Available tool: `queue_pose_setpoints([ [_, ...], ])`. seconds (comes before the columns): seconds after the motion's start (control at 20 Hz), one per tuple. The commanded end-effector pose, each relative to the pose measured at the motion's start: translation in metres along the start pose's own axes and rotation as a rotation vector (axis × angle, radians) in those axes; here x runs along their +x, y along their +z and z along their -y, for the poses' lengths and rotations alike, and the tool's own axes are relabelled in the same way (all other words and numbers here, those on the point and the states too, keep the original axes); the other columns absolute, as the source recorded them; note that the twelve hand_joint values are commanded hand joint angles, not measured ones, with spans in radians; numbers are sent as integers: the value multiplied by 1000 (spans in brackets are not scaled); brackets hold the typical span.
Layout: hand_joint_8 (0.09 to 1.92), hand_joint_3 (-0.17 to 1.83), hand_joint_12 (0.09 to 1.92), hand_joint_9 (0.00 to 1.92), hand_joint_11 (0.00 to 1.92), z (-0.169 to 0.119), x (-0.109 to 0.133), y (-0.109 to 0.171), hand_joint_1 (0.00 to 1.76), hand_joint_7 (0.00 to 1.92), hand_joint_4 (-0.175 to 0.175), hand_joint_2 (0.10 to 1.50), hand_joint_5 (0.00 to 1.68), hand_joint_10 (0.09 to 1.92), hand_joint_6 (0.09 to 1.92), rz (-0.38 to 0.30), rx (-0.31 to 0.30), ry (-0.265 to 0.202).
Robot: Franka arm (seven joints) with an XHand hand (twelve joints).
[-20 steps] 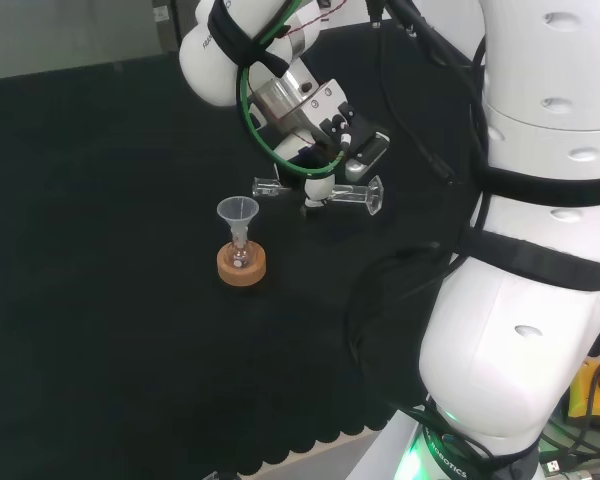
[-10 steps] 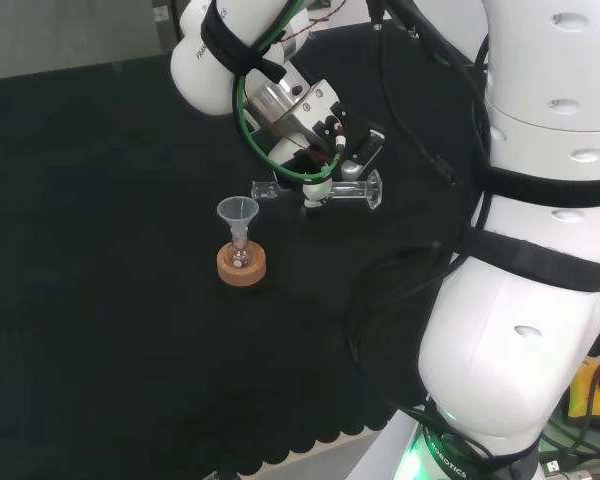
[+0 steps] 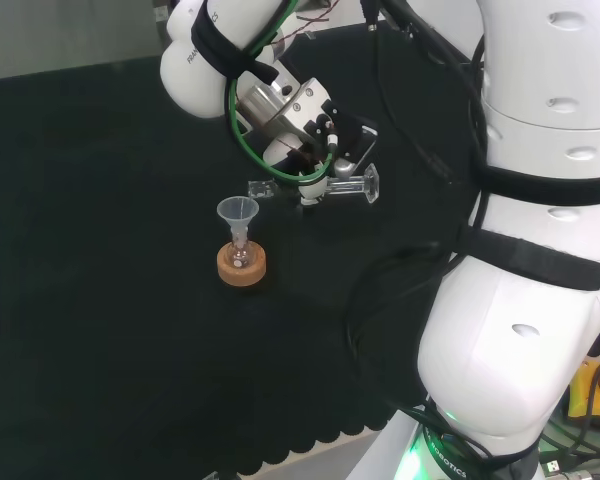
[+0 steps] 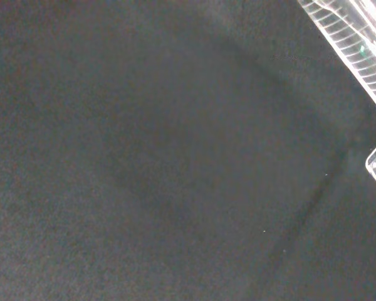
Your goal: Pour the water from the graduated cylinder into the round-bottom flask.
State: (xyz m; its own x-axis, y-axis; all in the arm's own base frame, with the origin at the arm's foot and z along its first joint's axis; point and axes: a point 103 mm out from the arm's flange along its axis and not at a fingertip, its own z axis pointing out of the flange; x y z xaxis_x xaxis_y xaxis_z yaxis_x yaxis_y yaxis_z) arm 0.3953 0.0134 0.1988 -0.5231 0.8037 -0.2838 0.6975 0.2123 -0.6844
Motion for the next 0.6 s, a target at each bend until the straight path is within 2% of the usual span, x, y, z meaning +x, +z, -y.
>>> queue_pose_setpoints([
  [0.05,329,-5,688,1439,1326,-1,0,-1,1144,1277,-175,1143,946,87,1070,21,15,16],
  [0.35,325,-4,687,1439,1326,0,-4,-2,1143,1278,-175,1145,943,87,1074,48,32,35],
  [0.6,323,-3,685,1438,1326,1,-1,-6,1142,1278,-175,1146,939,87,1079,77,21,38],
])
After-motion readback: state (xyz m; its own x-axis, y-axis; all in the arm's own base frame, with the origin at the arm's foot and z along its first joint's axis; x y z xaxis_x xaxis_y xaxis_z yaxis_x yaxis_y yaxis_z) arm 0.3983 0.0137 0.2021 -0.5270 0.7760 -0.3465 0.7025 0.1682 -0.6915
